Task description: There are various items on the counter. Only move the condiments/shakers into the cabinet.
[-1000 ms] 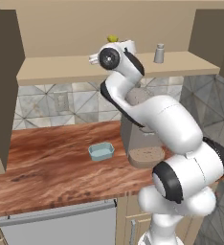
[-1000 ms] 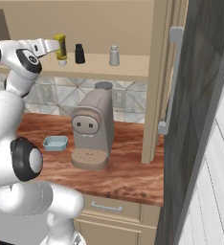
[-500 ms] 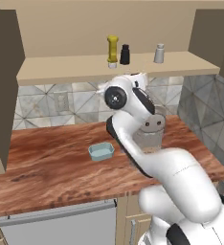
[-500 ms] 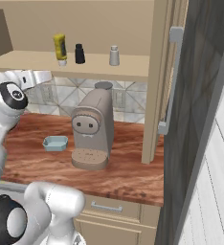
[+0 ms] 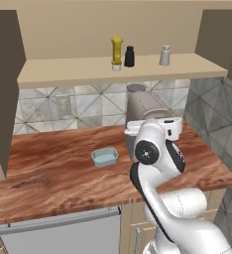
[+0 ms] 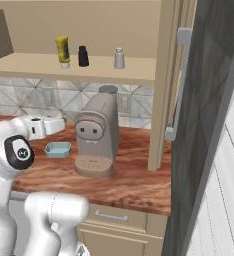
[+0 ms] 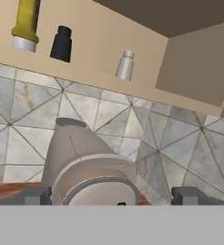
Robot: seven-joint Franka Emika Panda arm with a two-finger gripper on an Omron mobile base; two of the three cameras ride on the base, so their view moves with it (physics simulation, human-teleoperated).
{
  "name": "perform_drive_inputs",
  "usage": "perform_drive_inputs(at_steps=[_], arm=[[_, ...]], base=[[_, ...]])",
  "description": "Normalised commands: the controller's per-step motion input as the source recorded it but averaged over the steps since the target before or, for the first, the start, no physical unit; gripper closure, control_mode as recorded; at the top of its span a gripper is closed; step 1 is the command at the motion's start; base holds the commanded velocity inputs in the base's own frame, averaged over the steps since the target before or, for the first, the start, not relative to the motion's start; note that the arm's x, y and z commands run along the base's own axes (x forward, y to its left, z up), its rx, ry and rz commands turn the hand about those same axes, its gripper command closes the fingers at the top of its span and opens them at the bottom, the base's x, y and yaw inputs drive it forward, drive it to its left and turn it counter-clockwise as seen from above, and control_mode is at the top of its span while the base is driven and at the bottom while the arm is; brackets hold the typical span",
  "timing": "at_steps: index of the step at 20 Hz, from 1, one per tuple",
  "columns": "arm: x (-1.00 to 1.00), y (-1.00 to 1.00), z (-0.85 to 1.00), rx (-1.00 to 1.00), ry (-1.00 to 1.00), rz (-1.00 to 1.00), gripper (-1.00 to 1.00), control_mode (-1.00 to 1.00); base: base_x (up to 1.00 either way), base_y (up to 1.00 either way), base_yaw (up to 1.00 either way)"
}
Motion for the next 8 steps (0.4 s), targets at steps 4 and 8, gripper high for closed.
perform_drive_inputs(at_steps=[4, 8], arm=[[0.0, 0.0, 0.0, 0.02, 0.0, 0.0, -1.0, -1.0], [-0.31, -0.27, 0.0, 0.08, -0.04, -0.03, -1.0, -1.0]], base=[[0.0, 0.0, 0.0], [0.0, 0.0, 0.0]])
